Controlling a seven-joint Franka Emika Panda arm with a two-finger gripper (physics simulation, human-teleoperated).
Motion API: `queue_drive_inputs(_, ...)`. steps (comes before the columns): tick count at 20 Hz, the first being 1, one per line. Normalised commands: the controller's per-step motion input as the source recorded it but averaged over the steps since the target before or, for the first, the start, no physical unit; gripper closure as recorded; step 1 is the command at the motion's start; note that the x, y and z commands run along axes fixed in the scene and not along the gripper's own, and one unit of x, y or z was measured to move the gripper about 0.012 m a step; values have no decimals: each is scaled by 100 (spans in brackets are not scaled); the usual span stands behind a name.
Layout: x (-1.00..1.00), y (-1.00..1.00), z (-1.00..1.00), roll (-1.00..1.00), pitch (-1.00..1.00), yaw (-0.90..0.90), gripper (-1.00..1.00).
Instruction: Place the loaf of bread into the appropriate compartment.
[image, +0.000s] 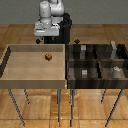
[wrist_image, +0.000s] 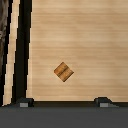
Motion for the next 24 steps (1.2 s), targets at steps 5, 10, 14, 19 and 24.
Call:
queue_drive_inputs(5,80,0,0,0,0,0,-100)
queue_drive_inputs(10,0,0,-60,0,0,0,-100)
queue_drive_inputs(14,0,0,-100,0,0,0,-100)
queue_drive_inputs(19,0,0,-100,0,0,0,-100)
queue_drive_inputs(24,0,0,-20,0,0,0,100)
